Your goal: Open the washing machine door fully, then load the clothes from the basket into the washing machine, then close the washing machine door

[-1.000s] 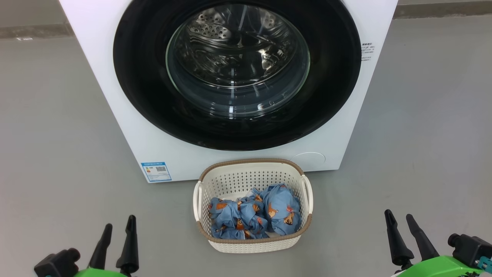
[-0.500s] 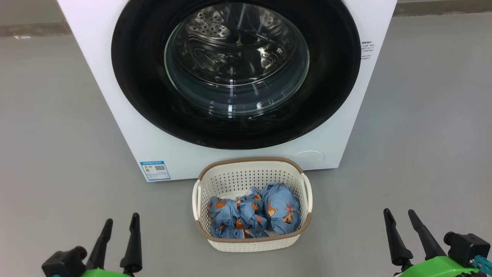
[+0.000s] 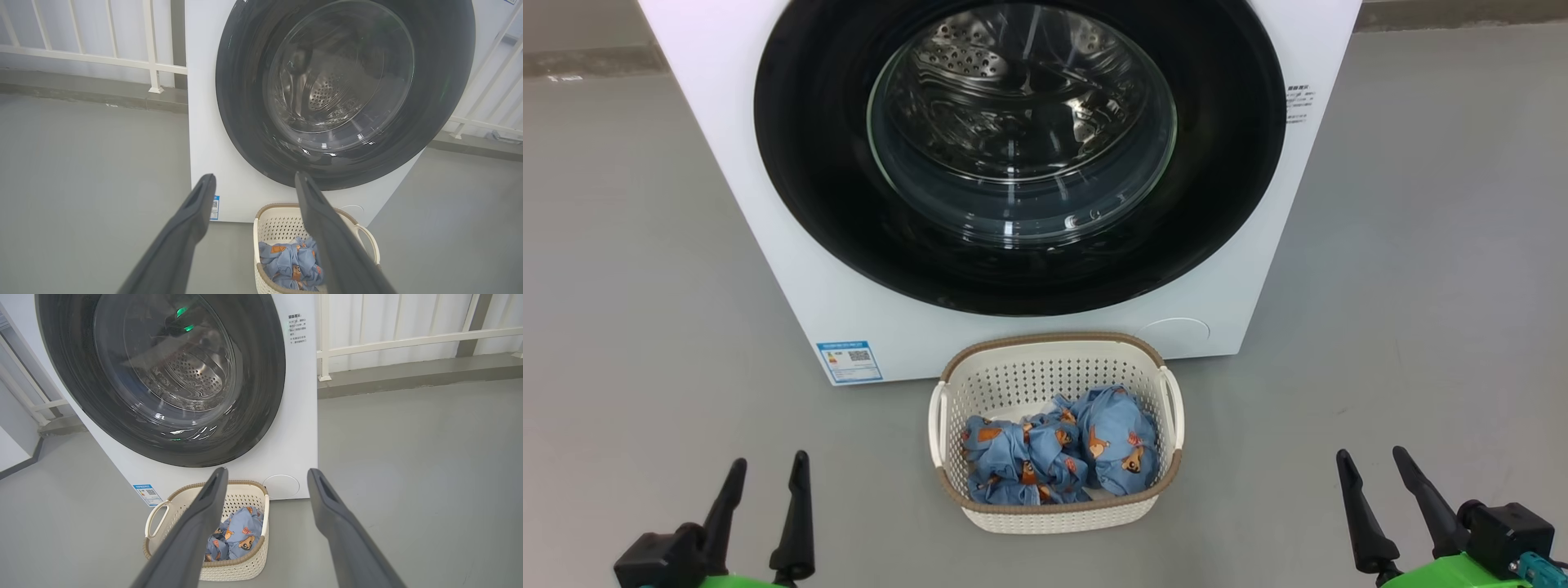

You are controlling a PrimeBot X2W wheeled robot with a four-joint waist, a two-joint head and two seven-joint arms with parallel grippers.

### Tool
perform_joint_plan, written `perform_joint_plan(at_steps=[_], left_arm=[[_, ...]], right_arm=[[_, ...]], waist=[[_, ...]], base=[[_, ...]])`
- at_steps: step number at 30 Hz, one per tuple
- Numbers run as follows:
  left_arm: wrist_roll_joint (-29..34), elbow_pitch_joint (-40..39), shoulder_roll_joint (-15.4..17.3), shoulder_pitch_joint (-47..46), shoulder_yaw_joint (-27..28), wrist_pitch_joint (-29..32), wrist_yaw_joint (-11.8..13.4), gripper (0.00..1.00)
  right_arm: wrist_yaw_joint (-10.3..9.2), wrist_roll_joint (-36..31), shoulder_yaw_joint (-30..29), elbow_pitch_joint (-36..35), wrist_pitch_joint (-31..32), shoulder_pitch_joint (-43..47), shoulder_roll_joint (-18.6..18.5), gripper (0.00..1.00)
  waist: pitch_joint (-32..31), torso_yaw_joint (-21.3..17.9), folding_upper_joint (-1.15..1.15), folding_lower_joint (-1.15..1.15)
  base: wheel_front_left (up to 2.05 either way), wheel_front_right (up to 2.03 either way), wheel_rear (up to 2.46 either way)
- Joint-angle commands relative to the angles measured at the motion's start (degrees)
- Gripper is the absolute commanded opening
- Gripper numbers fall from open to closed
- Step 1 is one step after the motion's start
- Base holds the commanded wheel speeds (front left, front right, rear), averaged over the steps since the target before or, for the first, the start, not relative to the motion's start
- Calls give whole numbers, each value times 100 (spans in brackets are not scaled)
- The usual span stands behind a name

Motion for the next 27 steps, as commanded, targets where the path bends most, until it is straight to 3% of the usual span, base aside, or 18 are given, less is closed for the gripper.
perform_joint_plan(at_steps=[1,17,27], left_arm=[[70,-102,91,-208,219,-59,-15,100],[357,-15,75,-234,290,-59,-15,100],[459,-41,47,-225,319,-59,-15,100]], right_arm=[[9,-70,119,-162,-74,-35,-100,100],[9,-46,74,-172,-74,-45,-100,100],[9,-35,89,-174,-74,-52,-88,100]], waist=[[0,1,0,-1],[36,-4,0,-1],[34,5,0,-1]], base=[[0,0,0],[2,2,-3],[60,60,-119]])
